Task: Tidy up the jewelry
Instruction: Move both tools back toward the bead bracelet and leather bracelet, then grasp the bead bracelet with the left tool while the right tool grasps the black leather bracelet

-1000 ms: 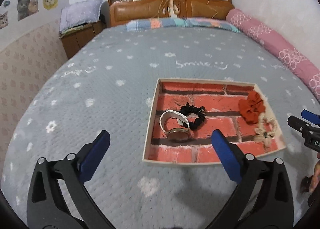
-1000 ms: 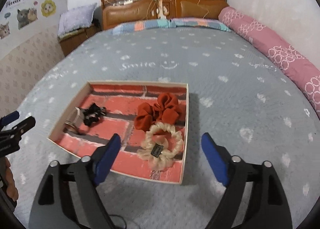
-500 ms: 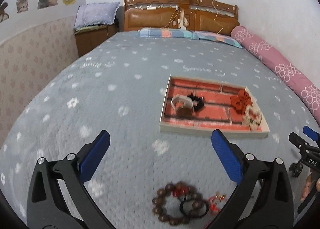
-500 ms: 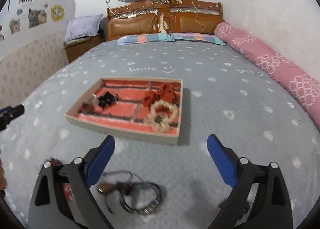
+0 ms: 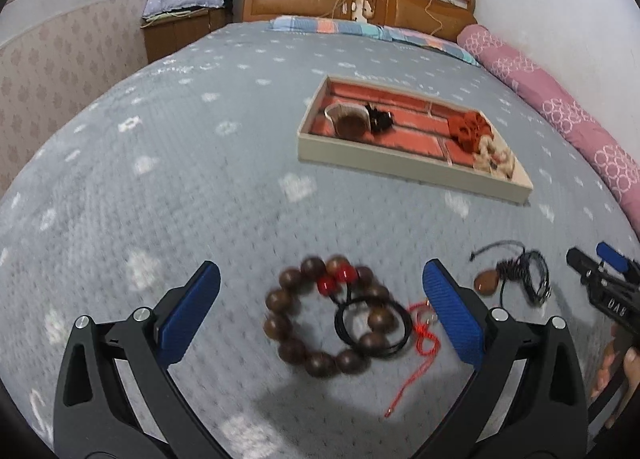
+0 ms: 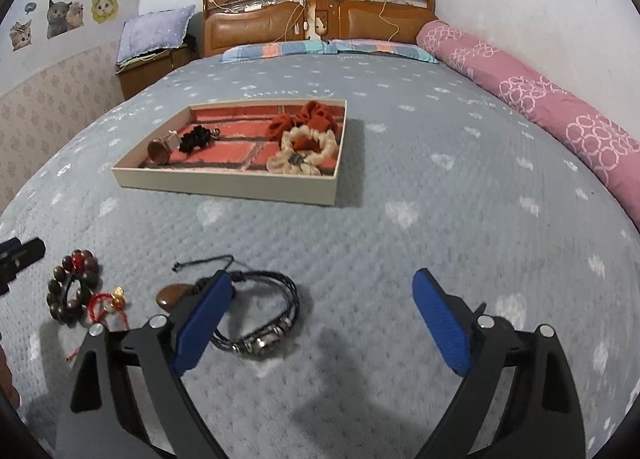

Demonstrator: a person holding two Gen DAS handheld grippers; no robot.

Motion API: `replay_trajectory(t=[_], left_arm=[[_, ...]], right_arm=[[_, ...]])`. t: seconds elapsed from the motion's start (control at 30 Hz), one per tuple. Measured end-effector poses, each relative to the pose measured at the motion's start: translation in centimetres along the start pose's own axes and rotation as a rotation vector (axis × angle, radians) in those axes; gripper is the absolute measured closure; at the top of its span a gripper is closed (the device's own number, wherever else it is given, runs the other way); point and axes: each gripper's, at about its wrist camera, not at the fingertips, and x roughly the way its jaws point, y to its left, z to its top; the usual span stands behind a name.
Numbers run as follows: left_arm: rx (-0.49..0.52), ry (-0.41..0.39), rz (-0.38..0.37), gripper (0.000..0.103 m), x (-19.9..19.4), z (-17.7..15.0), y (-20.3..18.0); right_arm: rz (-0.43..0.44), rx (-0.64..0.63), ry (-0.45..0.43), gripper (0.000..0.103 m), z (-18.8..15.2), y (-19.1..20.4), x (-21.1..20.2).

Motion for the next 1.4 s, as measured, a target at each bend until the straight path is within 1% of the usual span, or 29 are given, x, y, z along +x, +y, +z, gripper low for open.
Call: replay_trajectory(t=[0.1,0.13,0.17,0.27,0.3,0.33,0.37,0.5,0.6,0.63,0.77,0.83,0.97,1.13,1.23,1.3,1.4], left_arm=[[0.005,0.003,0.010,0.006,0.6,-1.1,0.0],[0.003,0.008,0.005,0.008,0.7,-1.4,0.0],[0.000,0.018,-0.007,0.013,1.1,-1.7,0.1],[-0.003,0.048,-0.035,0.023,1.9,-2.3,0.2],[0.000,0.053,-0.041,0.024,2.2,-2.5,0.2],[0.005,0.057,-0.043,0.027,2.4,-2.5,0.1],[0.008,0.059,-0.044,0.032,2.6,-2.5,0.0],[0.012,0.054,-0.044,0.036,2.7,-2.6,0.0],[0.013,0.057,-0.048,0.040,2.8,-2.5,0.1],[0.020,0.062,-0.046,0.040,2.8,-2.4,0.1],[0.035,0.087,-0.034,0.046,3.1,-2.2,0.4],[0.058,0.093,-0.020,0.048,3.2,-2.2,0.3],[0.082,0.102,0.002,0.048,3.5,-2.4,0.1],[0.046,0.115,-0.010,0.050,3.8,-2.4,0.8],[0.075,0.115,0.004,0.055,3.3,-2.4,0.2],[0.092,0.113,0.005,0.056,2.9,-2.6,-0.1],[0.102,0.116,0.011,0.061,2.8,-2.7,-0.2]], right_arm=[[0.008,0.006,0.021,0.023,-0.6,-0.1,0.5],[0.010,0.007,0.027,0.025,-0.8,0.0,0.7],[0.014,0.009,0.033,0.027,-1.0,-0.1,1.0],[0.023,0.016,0.057,0.033,-1.5,0.0,1.8],[0.025,0.019,0.063,0.036,-1.6,-0.1,2.0],[0.027,0.026,0.069,0.038,-1.7,-0.2,2.3],[0.029,0.032,0.073,0.039,-1.7,-0.2,2.4],[0.040,0.046,0.089,0.044,-1.7,-0.3,2.9],[0.042,0.035,0.093,0.044,-1.8,0.0,3.1],[0.042,0.031,0.094,0.044,-1.9,0.1,3.2],[0.045,0.026,0.096,0.044,-1.9,0.3,3.3],[0.048,0.028,0.102,0.044,-1.9,0.3,3.5],[0.049,0.031,0.110,0.044,-1.8,0.3,3.7],[0.051,0.030,0.125,0.044,-1.8,0.3,4.0],[0.050,0.028,0.129,0.044,-1.8,0.4,4.2],[0.046,0.024,0.128,0.044,-1.8,0.5,4.2],[0.044,0.022,0.128,0.044,-1.8,0.5,4.3]])
